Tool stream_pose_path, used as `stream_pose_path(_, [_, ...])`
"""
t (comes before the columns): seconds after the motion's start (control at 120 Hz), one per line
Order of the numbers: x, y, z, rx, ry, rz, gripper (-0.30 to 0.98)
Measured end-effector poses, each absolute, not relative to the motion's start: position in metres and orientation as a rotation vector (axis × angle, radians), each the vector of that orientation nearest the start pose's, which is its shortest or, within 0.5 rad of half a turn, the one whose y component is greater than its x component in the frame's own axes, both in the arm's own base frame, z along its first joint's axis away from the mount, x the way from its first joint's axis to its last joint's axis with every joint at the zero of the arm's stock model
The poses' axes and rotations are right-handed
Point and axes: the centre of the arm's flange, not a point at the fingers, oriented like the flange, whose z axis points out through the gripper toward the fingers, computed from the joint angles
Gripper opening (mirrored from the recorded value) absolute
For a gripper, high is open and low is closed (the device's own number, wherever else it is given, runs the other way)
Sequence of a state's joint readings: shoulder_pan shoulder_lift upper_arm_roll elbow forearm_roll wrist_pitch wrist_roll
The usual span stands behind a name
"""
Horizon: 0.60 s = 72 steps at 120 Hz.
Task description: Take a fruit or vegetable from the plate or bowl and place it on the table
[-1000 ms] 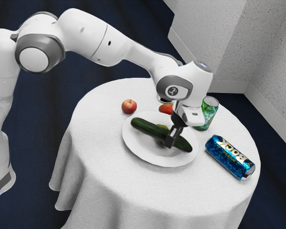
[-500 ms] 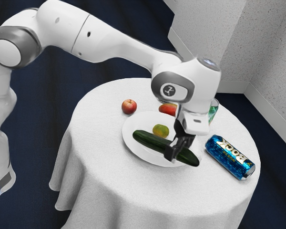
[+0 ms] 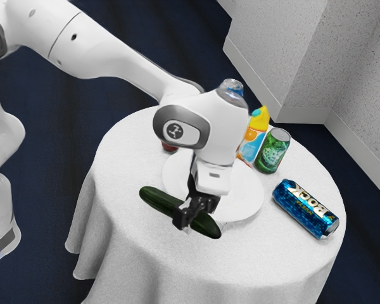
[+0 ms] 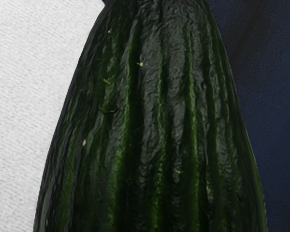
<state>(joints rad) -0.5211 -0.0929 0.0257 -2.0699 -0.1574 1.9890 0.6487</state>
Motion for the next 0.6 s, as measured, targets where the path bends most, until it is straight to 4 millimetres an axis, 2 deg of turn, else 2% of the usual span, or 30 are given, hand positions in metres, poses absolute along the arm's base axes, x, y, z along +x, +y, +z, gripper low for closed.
stream_pose_path(0.083, [0.457,-0.264,0.474,-2.813,1.704,-0.053,0.12])
stream_pose_path(0.367, [0.468,-0.251,0.472,-2.831,1.661,-0.073,0.12])
stream_pose_path(0.483, [0.472,-0.248,0.470,-2.833,1.655,-0.087,0.42])
stream_pose_path(0.6, [0.472,-0.250,0.471,-2.825,1.662,-0.100,0.57])
